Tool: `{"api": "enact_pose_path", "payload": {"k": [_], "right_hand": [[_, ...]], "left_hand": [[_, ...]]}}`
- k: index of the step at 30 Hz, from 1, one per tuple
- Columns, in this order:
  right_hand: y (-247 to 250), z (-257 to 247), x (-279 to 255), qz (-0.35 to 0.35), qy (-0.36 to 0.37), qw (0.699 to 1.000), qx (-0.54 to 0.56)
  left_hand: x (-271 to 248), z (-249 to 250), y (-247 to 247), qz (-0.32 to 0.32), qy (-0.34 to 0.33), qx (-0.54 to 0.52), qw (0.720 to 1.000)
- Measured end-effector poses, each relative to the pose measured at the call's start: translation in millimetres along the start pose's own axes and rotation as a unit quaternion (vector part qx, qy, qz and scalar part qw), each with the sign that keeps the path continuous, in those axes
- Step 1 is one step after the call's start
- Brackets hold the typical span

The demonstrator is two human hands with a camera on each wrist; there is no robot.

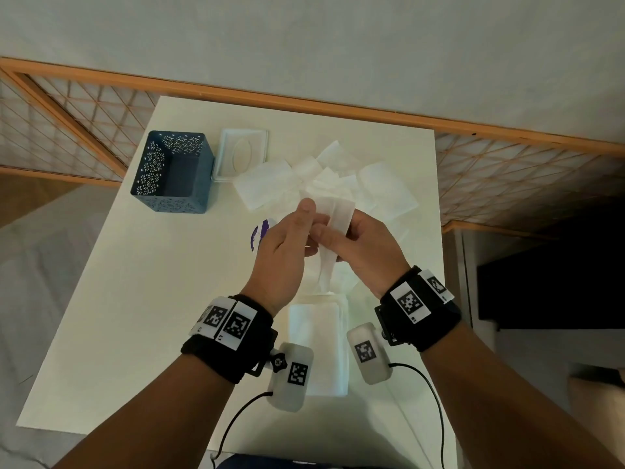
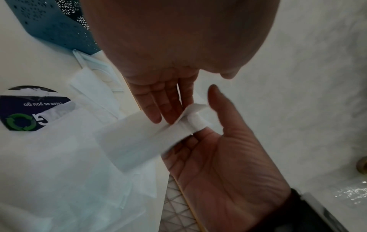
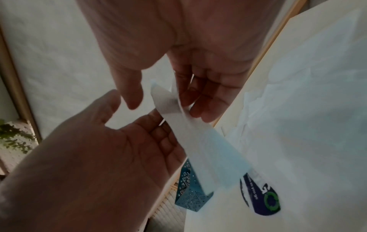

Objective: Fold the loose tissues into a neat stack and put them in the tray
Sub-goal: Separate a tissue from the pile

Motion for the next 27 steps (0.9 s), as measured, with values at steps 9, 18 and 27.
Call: {"api": "enact_pose_path", "payload": {"k": [9, 18, 27], "right_hand": [[12.4, 40.9, -0.7, 0.025, -0.049, 0.998, 0.000], [7.2, 65.5, -5.6, 0.012, -0.124, 0.986, 0.111], [13.0, 88.7, -21.1, 0.063, -0.113, 0.992, 0.014]], "left_hand": [[-4.8, -52.4, 36.1, 0.123, 0.062, 0.032, 0.990], [-10.9, -67.3, 18.7, 0.039, 0.101, -0.057, 0.993], [-17.6, -97.2, 24.2, 0.063, 0.147, -0.076, 0.984]]}}
Point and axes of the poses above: each hand's wrist, its own x-axis towards the middle knuckle, its own y-axis out of the back of the hand, z = x × y, the point moved 10 cm from there along x, towards the middle knuckle, and after that the axes turned 9 degrees about x, right-handed, at the moved point
